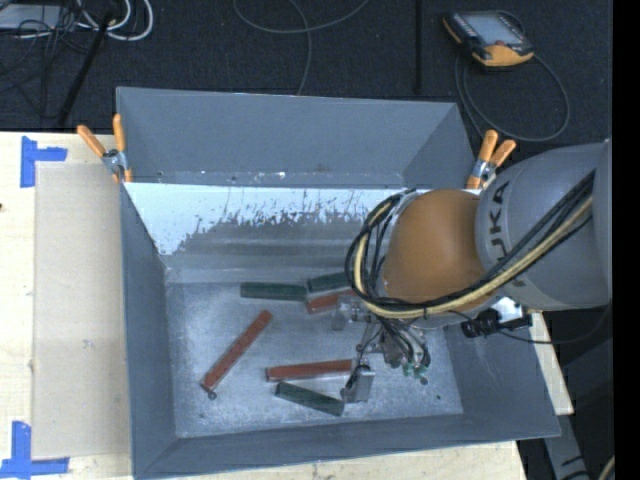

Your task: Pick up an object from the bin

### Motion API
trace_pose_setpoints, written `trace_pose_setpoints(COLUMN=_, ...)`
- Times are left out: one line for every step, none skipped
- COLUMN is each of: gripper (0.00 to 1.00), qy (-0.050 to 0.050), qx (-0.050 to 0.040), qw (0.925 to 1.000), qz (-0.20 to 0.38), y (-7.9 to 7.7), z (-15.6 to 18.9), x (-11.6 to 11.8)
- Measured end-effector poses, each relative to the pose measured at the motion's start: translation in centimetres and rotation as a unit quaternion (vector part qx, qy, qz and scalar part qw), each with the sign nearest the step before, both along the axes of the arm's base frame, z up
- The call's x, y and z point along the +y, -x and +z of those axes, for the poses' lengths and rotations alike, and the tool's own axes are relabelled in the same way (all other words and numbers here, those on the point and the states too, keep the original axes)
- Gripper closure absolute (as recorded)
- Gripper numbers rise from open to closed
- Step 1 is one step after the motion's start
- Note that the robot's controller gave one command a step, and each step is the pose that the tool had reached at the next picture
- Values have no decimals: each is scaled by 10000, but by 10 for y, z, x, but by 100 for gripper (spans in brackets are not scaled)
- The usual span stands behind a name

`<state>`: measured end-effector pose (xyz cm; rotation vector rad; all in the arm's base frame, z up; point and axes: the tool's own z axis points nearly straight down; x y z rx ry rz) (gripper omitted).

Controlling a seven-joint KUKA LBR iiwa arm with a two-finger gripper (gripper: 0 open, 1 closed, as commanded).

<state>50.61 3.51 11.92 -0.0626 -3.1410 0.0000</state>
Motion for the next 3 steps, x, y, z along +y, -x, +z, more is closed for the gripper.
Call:
trace_pose_setpoints(gripper=100, qy=-4, qx=20, qw=9984, qz=-569, y=0, z=-48, x=-11)
trace_pose_setpoints(gripper=0, qy=-5, qx=2, qw=9983, qz=-576, y=0, z=-49, x=-11)
trace_pose_setpoints(gripper=0, qy=-5, qx=3, qw=9983, qz=-578, y=0, z=-49, x=-11)
